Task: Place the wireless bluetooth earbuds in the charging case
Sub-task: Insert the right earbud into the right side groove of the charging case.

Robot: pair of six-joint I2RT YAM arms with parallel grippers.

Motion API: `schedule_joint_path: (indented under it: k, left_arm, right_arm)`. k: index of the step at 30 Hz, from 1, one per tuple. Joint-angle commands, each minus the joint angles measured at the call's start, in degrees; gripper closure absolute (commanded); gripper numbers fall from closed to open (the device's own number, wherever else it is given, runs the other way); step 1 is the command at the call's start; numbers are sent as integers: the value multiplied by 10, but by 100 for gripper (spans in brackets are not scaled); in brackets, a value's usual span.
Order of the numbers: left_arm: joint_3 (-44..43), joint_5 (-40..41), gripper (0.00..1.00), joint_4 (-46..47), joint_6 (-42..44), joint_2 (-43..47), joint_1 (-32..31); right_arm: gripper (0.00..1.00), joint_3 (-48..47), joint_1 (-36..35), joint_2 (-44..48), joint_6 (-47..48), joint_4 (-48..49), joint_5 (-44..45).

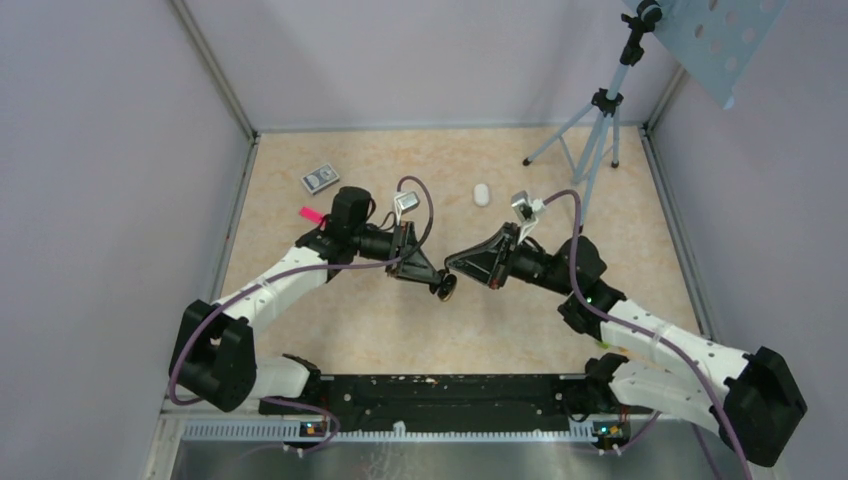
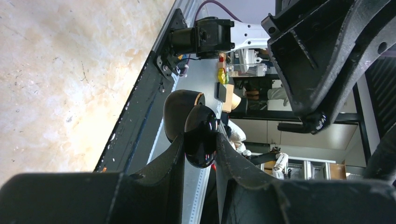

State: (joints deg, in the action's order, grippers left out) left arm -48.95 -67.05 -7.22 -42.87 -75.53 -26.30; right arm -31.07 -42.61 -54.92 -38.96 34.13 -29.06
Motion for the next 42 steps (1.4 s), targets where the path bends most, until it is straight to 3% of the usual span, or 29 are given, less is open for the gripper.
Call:
schedule_joint_path:
  k: [1,9,13,19,42]
  left_arm:
    - [-18,9,100,0,1,-3,-1]
    - [27,139,100,32,-153,44,-3]
    - [81,200,100,86,-248,100,-3]
    - [110,253,100,82,-292,143,-4]
    - [120,243,100,120,-324,131,-4]
  right_arm:
    - [100,21,-26,39,58,-12,149]
    - [100,27,-122,78,94,-79,409]
    - [100,36,-164,69,92,-55,496]
    - [100,38,-234,-2,82,4,600]
    - [100,3,-255,-89,149,53,615]
